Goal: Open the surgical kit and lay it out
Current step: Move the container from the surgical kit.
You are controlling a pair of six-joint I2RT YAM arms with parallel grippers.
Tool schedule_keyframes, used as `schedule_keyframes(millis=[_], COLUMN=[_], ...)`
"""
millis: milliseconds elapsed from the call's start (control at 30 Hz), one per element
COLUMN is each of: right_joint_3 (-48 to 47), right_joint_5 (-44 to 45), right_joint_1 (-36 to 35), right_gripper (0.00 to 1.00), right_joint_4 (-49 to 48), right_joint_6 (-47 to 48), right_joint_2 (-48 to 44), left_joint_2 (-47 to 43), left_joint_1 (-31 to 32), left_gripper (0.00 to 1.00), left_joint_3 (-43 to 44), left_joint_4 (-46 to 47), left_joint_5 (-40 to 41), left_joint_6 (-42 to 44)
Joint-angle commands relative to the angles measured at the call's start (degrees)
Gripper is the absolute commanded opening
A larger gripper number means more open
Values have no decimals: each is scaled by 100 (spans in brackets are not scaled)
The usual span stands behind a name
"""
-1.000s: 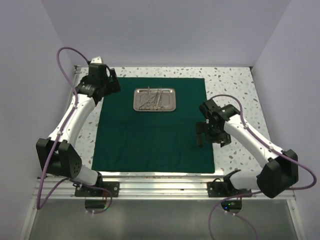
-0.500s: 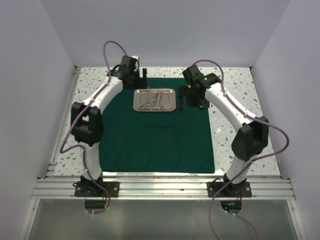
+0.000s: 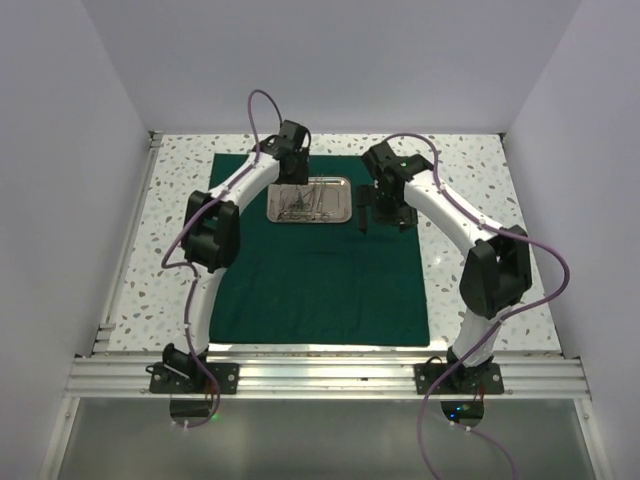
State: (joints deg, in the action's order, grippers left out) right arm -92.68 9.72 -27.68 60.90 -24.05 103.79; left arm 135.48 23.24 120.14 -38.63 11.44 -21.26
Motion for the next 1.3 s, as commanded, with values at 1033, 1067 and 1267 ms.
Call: schedule_keyframes(millis=[1033, 1067, 1267], right_joint_3=[-4047, -4021, -3933], right_joint_5=[-154, -137, -101], right_joint_1=[509, 509, 492], right_gripper=[26, 25, 17], right_joint_4=[-641, -641, -554], right_joint_6=[-337, -337, -354], right_joint_2=[4044, 4061, 4176], left_joint_2=[-1243, -1261, -1358], left_joint_1=[-865, -874, -883], left_gripper=[40, 40, 42], left_joint_3=[-2064, -2230, -2583], left_joint_4=[584, 689, 1033], left_joint_5=[342, 298, -274], left_joint_6=[306, 306, 306])
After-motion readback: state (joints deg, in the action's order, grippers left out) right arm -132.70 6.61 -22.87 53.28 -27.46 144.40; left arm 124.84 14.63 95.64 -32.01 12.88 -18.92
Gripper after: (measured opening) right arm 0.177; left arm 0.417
